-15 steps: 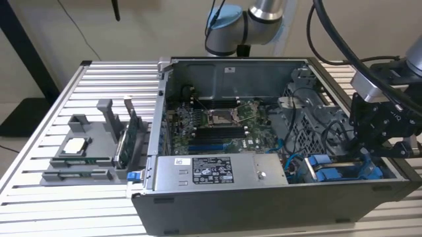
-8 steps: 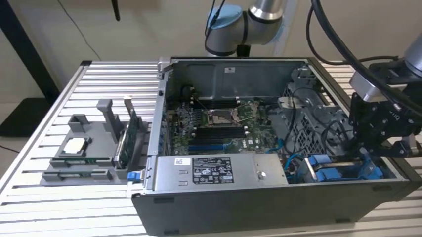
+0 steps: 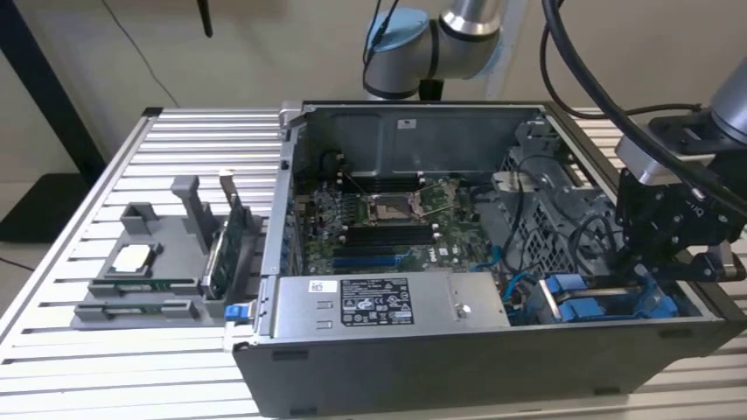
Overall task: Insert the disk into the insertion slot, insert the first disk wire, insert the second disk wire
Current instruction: 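Insert the first disk wire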
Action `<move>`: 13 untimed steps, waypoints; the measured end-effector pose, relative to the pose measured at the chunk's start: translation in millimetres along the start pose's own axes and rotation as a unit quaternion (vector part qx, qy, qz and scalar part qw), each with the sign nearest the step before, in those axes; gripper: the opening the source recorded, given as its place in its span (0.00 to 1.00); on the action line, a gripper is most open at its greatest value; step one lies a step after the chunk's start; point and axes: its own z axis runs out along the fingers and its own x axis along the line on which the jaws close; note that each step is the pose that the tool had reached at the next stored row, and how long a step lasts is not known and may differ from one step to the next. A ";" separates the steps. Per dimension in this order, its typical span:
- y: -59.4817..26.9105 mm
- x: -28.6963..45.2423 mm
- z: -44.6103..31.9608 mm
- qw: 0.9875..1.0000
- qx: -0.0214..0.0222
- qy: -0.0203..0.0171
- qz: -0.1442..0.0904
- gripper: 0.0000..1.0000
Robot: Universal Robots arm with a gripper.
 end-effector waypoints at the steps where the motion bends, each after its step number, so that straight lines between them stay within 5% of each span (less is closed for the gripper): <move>1: 0.0 0.0 0.3 1.000 0.000 0.000 0.000 0.19; 10: 0.1 0.1 1.5 1.000 0.000 -0.001 0.000 0.20; 13: 0.1 -0.1 -1.7 1.000 0.000 -0.001 0.000 0.33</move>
